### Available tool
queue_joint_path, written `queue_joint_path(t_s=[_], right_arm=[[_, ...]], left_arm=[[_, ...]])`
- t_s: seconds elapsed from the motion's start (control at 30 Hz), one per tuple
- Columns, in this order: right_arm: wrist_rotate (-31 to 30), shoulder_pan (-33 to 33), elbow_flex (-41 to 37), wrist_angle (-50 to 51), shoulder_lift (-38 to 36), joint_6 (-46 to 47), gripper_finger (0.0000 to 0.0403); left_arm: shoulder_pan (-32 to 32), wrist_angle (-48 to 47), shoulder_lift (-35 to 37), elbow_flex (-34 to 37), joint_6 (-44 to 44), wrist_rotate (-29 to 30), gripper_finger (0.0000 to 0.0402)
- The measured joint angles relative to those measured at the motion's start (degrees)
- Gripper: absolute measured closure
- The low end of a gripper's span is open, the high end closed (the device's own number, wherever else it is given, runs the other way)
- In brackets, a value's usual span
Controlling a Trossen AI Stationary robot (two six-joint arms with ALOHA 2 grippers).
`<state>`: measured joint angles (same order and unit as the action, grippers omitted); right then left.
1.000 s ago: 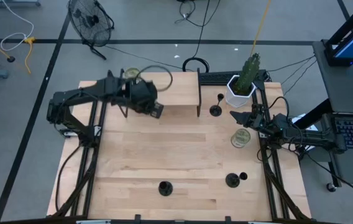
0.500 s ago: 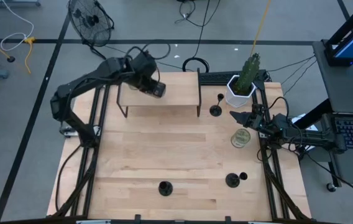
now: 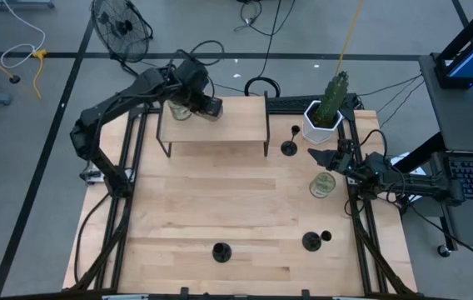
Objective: Pick & Place candle stick holders
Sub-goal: Put the bottom left silver scented candle on the shelf
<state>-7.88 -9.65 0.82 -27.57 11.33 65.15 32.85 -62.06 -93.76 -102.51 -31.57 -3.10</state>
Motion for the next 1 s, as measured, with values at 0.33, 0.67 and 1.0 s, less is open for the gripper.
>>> queue_joint_path(t_s=[0.33, 0.67, 1.0], right_arm=[[0.16, 0.00, 0.00, 0.00, 0.00, 0.17, 0.0397], [0.21, -0.01, 0.00, 0.02, 0.01, 0.18, 0.0397], [0.21, -0.01, 0.00, 0.02, 0.00, 0.19, 0.0397]], left_arm=[[0.78, -7.67, -9.07, -15.76, 4.14, 4.69, 0.0401], [0.52, -17.78, -15.90, -22.94, 6.35, 8.58, 0.0401], [0.40, -20.18, -17.51, -22.79, 6.90, 7.18, 0.0401]])
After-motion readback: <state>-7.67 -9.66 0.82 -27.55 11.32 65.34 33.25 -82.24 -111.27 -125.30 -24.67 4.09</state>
